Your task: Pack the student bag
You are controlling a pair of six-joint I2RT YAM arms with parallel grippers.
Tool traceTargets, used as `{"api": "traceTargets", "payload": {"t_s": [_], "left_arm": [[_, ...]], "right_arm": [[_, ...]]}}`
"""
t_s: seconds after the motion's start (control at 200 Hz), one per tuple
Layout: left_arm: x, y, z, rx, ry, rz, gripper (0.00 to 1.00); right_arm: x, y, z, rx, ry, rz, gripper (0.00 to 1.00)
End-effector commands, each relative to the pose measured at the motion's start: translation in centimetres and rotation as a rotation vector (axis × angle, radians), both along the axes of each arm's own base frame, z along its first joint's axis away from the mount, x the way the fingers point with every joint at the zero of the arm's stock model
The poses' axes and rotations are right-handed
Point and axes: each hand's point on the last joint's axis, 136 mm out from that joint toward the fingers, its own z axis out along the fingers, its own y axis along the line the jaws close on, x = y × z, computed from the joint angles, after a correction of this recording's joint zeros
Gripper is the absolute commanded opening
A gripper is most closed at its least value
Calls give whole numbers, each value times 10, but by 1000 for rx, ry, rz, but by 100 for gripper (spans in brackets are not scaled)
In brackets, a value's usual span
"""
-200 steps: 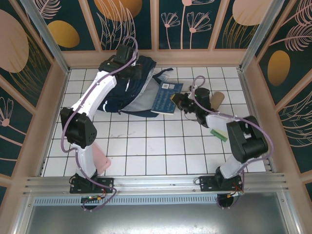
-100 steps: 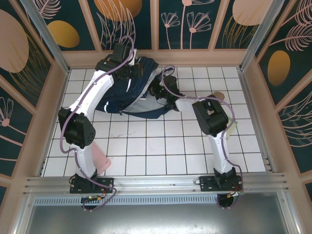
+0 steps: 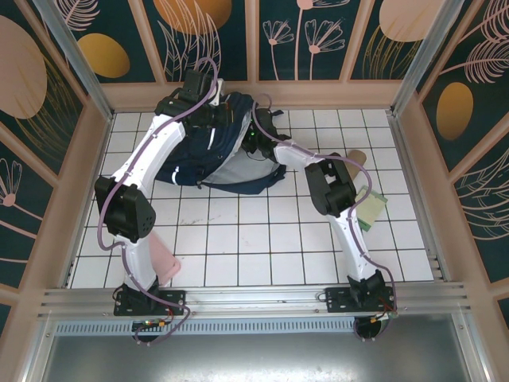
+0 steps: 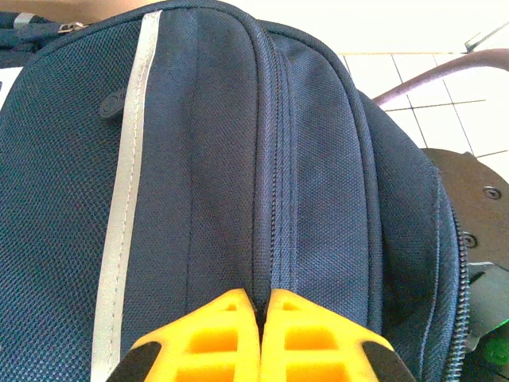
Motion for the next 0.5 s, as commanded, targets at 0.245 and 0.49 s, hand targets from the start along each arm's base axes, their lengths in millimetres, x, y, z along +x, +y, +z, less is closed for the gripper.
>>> {"api": "traceTargets", "payload": {"t_s": [0.245, 0.49], "left_arm": [[0, -22, 85, -163, -197, -66, 0], [-1, -27, 86, -192, -191, -80, 0]], "right_arm": [[-14, 6, -12, -97, 48, 60, 38], [-12, 38, -20, 33, 42, 173, 33]]}}
